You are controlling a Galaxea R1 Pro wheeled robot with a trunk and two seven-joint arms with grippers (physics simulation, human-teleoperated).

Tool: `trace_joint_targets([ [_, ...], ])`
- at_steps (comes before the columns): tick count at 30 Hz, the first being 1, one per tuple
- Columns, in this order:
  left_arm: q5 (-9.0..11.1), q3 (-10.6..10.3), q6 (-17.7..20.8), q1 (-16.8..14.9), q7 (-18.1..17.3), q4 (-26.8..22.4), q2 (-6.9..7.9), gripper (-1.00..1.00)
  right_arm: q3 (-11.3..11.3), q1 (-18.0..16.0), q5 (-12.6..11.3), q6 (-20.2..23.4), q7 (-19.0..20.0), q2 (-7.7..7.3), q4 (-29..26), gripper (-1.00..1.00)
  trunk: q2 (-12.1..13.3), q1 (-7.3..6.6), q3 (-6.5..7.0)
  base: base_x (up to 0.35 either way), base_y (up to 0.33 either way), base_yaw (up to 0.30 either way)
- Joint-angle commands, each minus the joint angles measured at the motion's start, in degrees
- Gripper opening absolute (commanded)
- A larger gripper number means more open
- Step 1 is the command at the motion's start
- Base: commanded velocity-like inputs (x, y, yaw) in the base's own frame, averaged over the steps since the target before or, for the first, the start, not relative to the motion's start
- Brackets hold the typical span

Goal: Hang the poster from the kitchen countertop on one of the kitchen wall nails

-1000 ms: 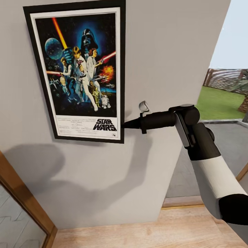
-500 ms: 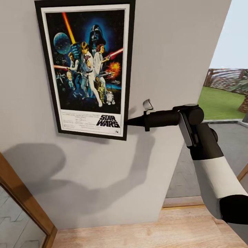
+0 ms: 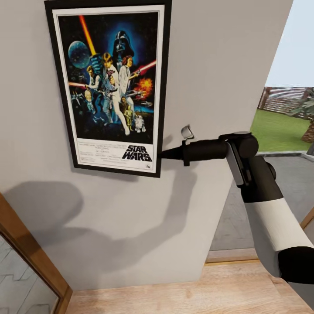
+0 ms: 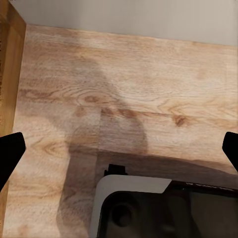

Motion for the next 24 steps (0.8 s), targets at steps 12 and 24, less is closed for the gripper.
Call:
trace_joint_targets([
  [12,0.00,0.13,-0.06,-0.01,-0.40,-0.11,0.18,1.00,-1.73,-0.08,-0.19,0.56,-0.13,0.01,0.00,-1.00,-0.12,0.04,-0.11,0.000,0.000,0.000],
  [24,0.00,0.13,-0.06,-0.01,-0.40,-0.11,0.18,1.00,-1.75,-0.08,-0.18,0.54,-0.13,0.01,0.00,-1.00,-0.12,0.04,-0.11,0.000,0.000,0.000],
])
